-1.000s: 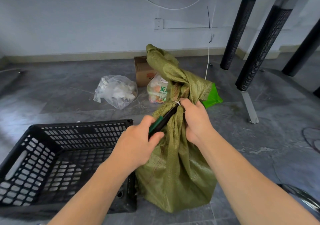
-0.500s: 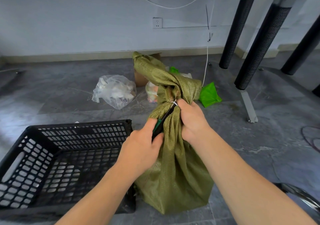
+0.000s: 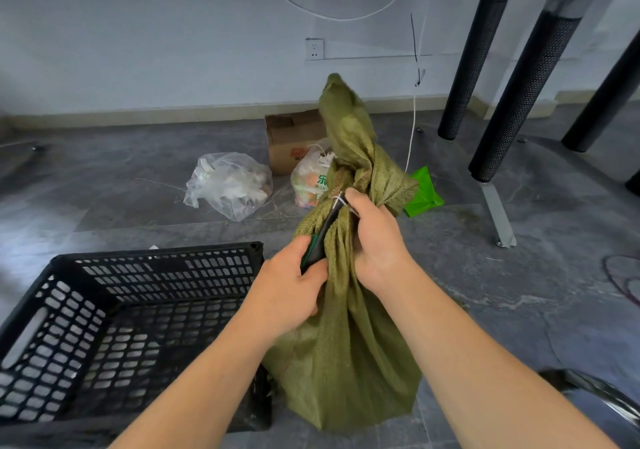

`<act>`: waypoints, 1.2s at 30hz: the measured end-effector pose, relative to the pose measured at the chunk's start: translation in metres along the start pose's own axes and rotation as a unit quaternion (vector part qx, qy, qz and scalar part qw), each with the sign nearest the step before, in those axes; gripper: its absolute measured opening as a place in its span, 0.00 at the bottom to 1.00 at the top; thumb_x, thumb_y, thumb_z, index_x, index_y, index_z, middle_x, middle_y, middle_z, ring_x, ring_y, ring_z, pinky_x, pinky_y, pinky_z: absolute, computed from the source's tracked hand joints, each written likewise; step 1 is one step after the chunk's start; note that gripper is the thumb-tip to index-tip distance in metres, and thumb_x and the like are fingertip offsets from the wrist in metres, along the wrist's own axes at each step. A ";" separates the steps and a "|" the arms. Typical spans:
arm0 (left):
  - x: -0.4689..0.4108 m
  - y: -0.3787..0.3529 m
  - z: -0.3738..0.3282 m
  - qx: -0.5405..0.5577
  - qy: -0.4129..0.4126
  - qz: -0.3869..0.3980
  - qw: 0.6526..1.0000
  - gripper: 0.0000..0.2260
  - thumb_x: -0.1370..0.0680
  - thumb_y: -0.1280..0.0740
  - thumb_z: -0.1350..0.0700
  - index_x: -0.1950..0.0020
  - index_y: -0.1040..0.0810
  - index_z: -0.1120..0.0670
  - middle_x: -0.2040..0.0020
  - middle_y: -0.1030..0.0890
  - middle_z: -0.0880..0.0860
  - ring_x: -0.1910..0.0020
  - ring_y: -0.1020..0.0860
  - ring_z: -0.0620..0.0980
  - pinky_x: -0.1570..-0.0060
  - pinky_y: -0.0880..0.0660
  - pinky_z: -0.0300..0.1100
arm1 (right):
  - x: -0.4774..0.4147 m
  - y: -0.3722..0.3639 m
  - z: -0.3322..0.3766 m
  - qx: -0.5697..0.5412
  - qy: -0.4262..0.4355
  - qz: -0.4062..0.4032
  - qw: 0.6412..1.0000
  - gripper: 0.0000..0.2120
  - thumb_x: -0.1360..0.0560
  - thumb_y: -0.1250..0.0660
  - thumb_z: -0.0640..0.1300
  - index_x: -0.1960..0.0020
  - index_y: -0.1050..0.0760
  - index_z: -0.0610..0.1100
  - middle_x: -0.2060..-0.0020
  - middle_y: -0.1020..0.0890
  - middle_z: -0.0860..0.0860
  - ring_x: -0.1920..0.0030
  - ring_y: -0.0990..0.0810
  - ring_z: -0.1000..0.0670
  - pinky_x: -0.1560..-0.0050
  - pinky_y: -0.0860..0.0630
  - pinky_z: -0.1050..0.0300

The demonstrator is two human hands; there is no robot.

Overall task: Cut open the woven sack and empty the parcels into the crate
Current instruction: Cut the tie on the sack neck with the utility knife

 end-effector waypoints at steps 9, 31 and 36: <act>-0.005 0.033 -0.001 -0.070 0.028 0.038 0.996 0.03 0.20 0.35 0.52 0.54 0.23 0.46 0.69 0.21 0.50 0.77 0.26 0.46 0.75 0.30 0.38 | 0.004 0.004 -0.003 0.264 0.133 0.062 0.953 0.24 0.29 0.31 0.59 0.36 0.27 0.51 0.38 0.19 0.51 0.37 0.21 0.49 0.31 0.27 0.43; 0.005 0.015 -0.005 -0.047 -0.006 -0.047 0.998 0.05 0.21 0.35 0.53 0.56 0.24 0.48 0.71 0.23 0.48 0.74 0.26 0.47 0.71 0.25 0.48 | 0.016 -0.017 -0.018 0.039 0.081 -0.073 0.993 0.04 0.18 0.38 0.45 0.52 0.27 0.48 0.45 0.19 0.41 0.43 0.19 0.39 0.38 0.23 0.37; -0.006 0.014 -0.012 0.090 0.024 -0.111 0.989 0.04 0.19 0.38 0.54 0.50 0.25 0.53 0.69 0.25 0.53 0.79 0.28 0.48 0.79 0.31 0.39 | 0.022 -0.024 -0.031 0.000 0.013 -0.087 0.996 0.07 0.18 0.44 0.41 0.53 0.30 0.44 0.56 0.21 0.41 0.57 0.19 0.41 0.64 0.19 0.49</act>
Point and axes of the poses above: each hand's wrist, its own x-axis away from the middle knuckle, its own y-axis out of the back of the hand, z = x × y, the point moved 2 cm from there along -x, towards the middle knuckle
